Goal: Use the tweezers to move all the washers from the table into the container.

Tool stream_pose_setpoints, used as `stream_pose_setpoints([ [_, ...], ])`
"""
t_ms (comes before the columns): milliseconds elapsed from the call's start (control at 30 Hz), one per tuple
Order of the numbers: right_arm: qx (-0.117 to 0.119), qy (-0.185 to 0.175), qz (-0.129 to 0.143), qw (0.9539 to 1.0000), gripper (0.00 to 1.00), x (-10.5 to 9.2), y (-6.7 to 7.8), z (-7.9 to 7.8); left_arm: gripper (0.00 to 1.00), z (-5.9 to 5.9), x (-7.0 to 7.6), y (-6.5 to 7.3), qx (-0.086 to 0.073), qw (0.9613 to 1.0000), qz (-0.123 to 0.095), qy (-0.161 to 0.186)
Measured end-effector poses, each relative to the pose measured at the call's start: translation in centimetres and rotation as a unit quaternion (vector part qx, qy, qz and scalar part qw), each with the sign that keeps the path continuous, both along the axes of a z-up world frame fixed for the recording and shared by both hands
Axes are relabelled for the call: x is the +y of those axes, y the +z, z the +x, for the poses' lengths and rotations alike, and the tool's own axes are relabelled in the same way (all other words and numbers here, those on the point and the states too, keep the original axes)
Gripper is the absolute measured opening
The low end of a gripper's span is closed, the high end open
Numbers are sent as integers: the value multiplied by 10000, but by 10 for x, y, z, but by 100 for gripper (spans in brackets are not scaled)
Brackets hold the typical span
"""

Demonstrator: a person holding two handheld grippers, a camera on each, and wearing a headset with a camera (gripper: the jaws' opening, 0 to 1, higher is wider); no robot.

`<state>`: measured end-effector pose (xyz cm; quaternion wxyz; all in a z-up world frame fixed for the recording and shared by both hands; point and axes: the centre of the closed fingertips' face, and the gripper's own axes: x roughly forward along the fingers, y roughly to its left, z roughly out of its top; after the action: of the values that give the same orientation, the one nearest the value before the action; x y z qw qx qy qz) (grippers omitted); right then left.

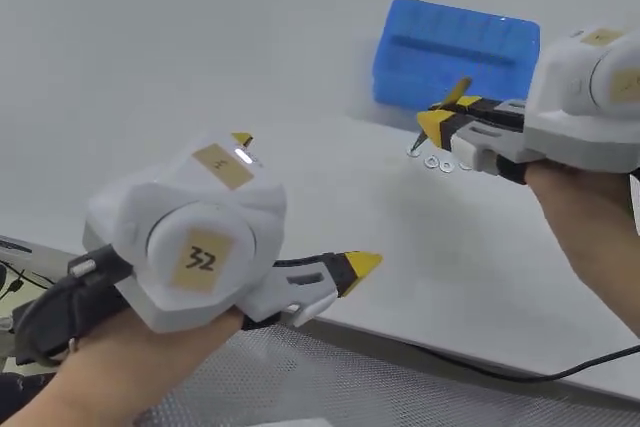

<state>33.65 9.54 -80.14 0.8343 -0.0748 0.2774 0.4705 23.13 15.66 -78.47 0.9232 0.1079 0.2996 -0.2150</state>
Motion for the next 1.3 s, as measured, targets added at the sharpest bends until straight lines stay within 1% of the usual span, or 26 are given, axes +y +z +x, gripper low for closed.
stream_pose_setpoints([
  [200, -61, 59, -170, 9998, 4, 0, -5, 0, 95, 0, 0, -1, 26, 10000, 37, -9],
  [233, -58, 58, -147, 9999, 4, 1, -5, 0, 95, 0, 0, -1, 14, 10000, 32, -13],
  [267, 14, 61, -176, 9998, 4, 0, -7, -2, 95, 0, 0, -1, 11, 10000, 32, -13],
  [300, -17, 48, -111, 9999, 4, 1, -5, -2, 95, 0, 0, -1, 14, 10000, 36, -9],
  [400, -63, 30, -135, 9999, 4, 0, -5, -2, 95, 0, 1, -3, 60, 10000, 67, -1],
  [467, -110, 17, -133, 9998, 4, 0, -5, -3, 95, 0, 1, -2, 38, 10000, 76, -6],
  [600, -120, -24, -115, 9999, 4, 0, -5, -3, 95, 0, 1, -3, 55, 10000, 82, -7],
  [733, -183, -33, -149, 9997, 3, 0, -5, -2, 95, 0, 1, -3, 49, 9999, 87, -14],
  [867, -106, -87, -177, 9997, 3, 0, -5, 0, 95, 0, 1, -3, 53, 9999, 99, -18],
  [1000, -102, -49, -255, 9996, 3, 0, -4, 0, 94, -1, 1, -4, 68, 9999, 121, -29],
  [1100, -52, -63, -157, 9998, 3, -1, 0, 0, 94, -1, 1, -4, 65, 9999, 122, -32],
  [1200, -5, -106, -117, 9999, 3, -3, 1, 1, 94, -1, 1, -4, 71, 9999, 112, -44],
  [1267, 69, -143, -4, 9999, 3, -4, 5, 1, 94, -1, 1, -4, 74, 9999, 126, -51],
  [1300, 68, -155, 20, 9999, 3, -4, 8, 2, 94, -1, 1, -4, 81, 9999, 128, -53],
])
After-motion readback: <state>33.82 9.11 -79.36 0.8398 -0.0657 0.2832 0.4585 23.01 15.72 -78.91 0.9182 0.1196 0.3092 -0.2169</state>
